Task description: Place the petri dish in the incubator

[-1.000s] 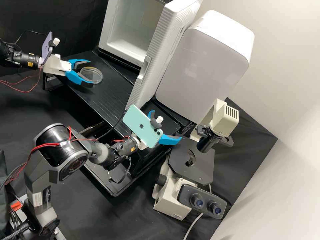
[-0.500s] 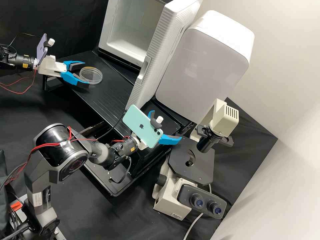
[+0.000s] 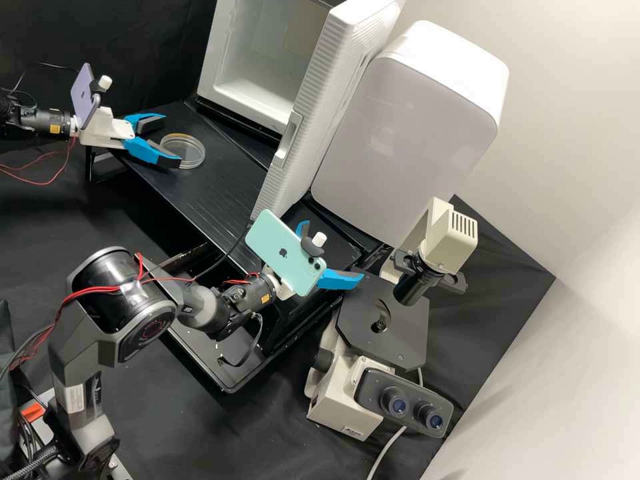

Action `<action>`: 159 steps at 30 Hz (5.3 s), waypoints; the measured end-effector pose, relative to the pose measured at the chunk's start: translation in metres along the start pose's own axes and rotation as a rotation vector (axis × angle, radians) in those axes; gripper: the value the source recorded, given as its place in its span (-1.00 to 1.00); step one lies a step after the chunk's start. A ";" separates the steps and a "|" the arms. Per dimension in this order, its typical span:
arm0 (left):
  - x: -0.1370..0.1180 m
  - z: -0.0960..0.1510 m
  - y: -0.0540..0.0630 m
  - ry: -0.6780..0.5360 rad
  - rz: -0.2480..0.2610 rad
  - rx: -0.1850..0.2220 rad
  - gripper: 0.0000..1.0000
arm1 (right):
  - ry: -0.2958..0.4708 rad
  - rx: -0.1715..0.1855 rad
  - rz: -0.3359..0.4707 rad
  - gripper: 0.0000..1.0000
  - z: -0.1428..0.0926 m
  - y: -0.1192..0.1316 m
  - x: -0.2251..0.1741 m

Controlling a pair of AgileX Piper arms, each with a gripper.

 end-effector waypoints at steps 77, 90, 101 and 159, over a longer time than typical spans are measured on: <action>0.005 0.015 0.007 -0.082 -0.030 -0.050 1.00 | 0.000 0.000 0.000 1.00 0.000 0.000 0.000; 0.031 0.006 0.004 -0.108 -0.058 -0.034 1.00 | 0.000 0.000 0.000 1.00 0.000 0.000 0.000; 0.037 0.005 0.006 -0.129 -0.057 -0.099 1.00 | 0.000 0.000 0.000 1.00 0.000 0.000 0.000; 0.029 0.011 -0.004 -0.116 -0.076 0.038 -1.00 | 0.000 0.000 0.000 1.00 0.000 0.000 0.000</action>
